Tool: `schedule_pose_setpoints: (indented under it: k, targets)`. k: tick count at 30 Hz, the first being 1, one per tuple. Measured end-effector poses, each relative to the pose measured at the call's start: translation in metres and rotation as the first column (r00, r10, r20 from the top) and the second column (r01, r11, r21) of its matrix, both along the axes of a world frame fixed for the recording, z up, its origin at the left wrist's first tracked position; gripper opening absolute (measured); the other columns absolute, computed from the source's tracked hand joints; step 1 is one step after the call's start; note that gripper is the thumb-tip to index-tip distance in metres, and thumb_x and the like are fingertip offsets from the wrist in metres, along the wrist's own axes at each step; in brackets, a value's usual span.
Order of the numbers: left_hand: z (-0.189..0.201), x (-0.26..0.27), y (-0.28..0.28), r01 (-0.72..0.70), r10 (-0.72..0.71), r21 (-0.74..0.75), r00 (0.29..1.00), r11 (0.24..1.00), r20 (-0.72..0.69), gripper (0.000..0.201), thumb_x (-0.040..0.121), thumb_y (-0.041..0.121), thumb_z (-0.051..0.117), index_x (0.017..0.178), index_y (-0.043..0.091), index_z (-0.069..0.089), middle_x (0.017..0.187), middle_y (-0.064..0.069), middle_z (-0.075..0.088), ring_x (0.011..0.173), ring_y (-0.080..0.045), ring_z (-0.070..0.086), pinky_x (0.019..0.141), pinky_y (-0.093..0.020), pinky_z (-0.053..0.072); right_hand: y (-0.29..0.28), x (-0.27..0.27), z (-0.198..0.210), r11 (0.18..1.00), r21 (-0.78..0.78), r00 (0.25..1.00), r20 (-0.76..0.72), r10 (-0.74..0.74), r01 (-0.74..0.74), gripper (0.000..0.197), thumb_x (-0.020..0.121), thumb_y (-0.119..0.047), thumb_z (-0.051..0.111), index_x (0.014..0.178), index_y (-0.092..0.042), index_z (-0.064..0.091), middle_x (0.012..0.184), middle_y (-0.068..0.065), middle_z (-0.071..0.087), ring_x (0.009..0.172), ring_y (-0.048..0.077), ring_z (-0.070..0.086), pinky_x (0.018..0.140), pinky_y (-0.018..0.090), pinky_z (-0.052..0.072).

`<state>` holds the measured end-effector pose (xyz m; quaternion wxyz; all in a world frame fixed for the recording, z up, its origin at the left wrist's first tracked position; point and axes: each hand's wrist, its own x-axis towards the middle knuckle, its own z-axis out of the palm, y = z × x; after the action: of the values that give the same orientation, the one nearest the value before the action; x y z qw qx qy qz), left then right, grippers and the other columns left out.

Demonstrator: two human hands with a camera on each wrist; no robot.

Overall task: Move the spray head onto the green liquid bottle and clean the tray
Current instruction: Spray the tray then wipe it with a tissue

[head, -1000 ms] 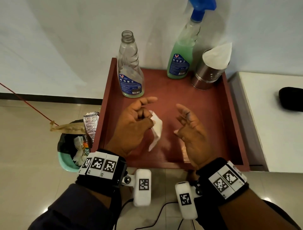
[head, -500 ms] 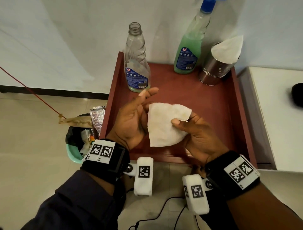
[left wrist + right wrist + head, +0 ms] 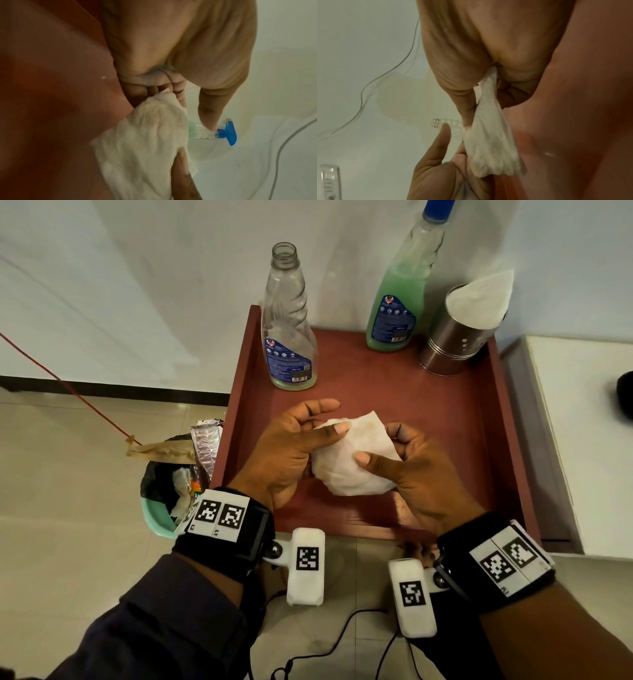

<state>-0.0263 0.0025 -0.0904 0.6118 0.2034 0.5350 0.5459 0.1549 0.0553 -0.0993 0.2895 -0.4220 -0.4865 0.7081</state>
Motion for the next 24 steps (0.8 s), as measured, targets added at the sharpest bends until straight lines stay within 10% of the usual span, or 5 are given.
schedule_pose_setpoints:
  k: [7,13,18,24]
  targets:
    - [-0.004,-0.004,-0.003,0.227,-0.235,-0.151,0.971,0.962,-0.038,0.020,0.076,0.022,0.081,0.094,0.013,0.077,0.085,-0.002,0.078,0.074,-0.013,0.072,0.066,-0.027,0.057,0.004,0.004,0.002,0.993,0.102,0.993,0.108,0.047,-0.058,0.025,0.082,-0.004,0.078,0.100,-0.016,0.066,0.092,0.001,0.079,0.082,0.014,0.075,0.069,0.028,0.062]
    - [-0.006,-0.005,-0.002,0.122,-0.141,-0.088,0.951,0.989,-0.275,0.018,0.092,0.002,0.073,0.085,0.016,0.064,0.079,-0.001,0.070,0.068,-0.009,0.065,0.053,-0.018,0.052,0.007,0.003,-0.015,0.973,0.059,0.961,0.158,-0.229,0.222,0.007,0.087,-0.025,0.079,0.088,-0.023,0.072,0.092,0.004,0.074,0.082,0.016,0.066,0.072,0.032,0.054]
    - [0.018,-0.026,-0.015,0.061,-0.066,-0.026,0.867,0.998,-0.493,0.021,0.092,0.005,0.075,0.083,0.023,0.067,0.088,-0.004,0.072,0.081,-0.015,0.065,0.068,-0.026,0.053,0.010,0.002,-0.014,0.956,0.061,0.940,0.177,-0.293,0.287,0.016,0.091,-0.022,0.076,0.079,-0.025,0.065,0.075,-0.008,0.062,0.067,0.002,0.055,0.055,0.013,0.043]
    - [0.047,-0.110,-0.042,-0.053,-0.061,-0.144,0.721,0.988,-0.691,0.009,0.089,0.019,0.079,0.086,0.025,0.073,0.098,-0.009,0.076,0.091,-0.023,0.071,0.083,-0.040,0.058,-0.002,0.000,-0.019,0.994,0.023,0.970,0.219,-0.107,0.104,0.013,0.093,-0.023,0.072,0.082,-0.024,0.065,0.088,0.002,0.065,0.079,0.011,0.056,0.062,0.022,0.041]
